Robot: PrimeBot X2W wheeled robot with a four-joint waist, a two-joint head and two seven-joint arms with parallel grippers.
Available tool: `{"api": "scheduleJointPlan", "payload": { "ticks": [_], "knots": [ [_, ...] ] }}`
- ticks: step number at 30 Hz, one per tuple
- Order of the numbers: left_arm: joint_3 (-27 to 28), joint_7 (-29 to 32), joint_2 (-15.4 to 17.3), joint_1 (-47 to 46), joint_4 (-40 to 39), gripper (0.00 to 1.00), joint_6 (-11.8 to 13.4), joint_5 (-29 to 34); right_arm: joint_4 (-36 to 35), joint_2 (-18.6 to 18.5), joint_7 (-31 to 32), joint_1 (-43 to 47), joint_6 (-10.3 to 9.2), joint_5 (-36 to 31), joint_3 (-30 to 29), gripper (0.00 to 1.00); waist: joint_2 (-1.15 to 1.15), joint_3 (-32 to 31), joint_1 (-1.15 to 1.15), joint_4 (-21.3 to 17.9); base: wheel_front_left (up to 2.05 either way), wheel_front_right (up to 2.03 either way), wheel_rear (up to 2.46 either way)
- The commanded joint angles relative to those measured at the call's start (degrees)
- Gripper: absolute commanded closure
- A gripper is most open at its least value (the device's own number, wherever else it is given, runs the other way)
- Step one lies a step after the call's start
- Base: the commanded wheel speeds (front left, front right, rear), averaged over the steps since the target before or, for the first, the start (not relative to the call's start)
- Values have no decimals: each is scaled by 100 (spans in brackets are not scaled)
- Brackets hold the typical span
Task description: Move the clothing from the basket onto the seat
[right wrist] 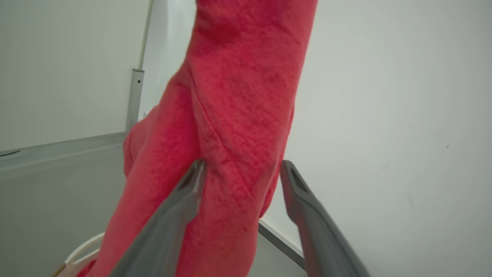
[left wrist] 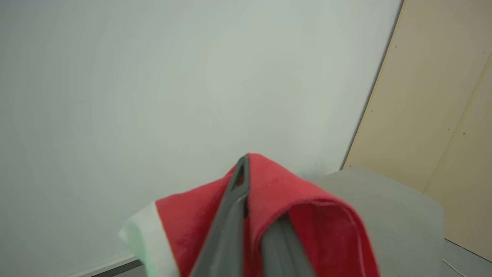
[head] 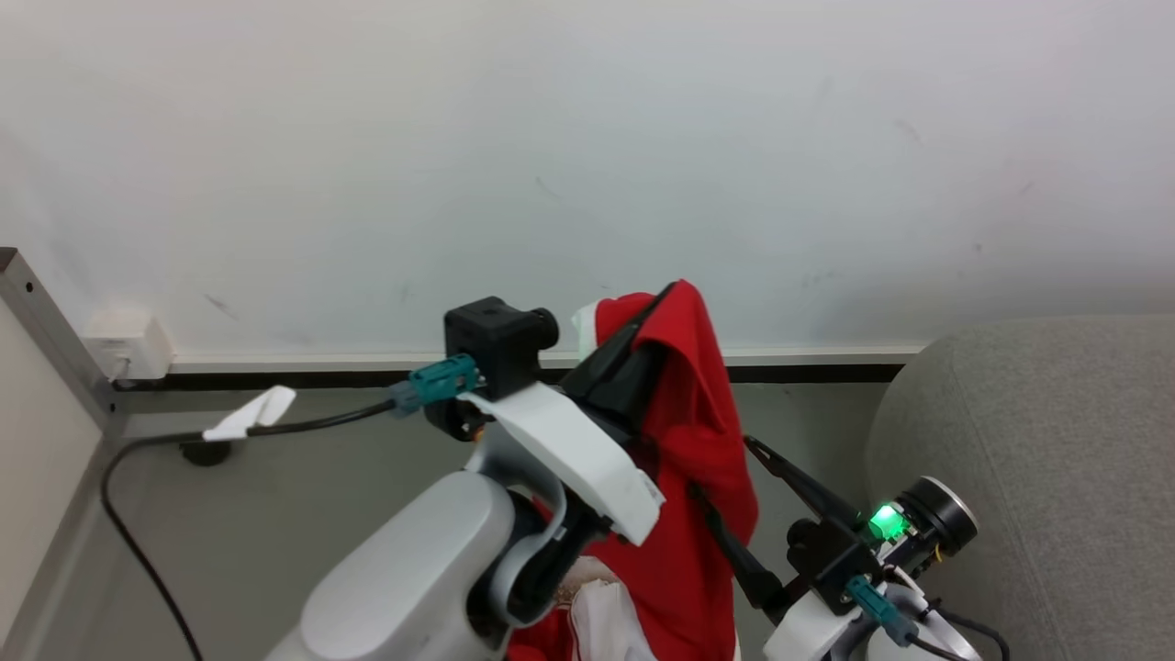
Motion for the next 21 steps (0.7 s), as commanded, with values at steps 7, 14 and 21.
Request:
{"api": "scheduleJointPlan", "payload": {
  "ticks": [7, 14, 21],
  "knots": [
    [-225, 104, -277, -119, -62, 100, -92, -25, 808, 47, 4, -569, -14, -47, 3, 0, 0, -53, 0, 164, 0, 0, 0],
    [-267, 81, -294, -45, 57, 100, -62, -79, 981, 44, 4, -759, -14, 532, 133, 100, 0, -82, 0, 278, 0, 0, 0],
    [-222, 4, -140, 66, 203, 55, 5, -7, 868, 45, 4, -685, -14, 845, -115, 100, 0, -49, 0, 253, 0, 0, 0]
  ]
}}
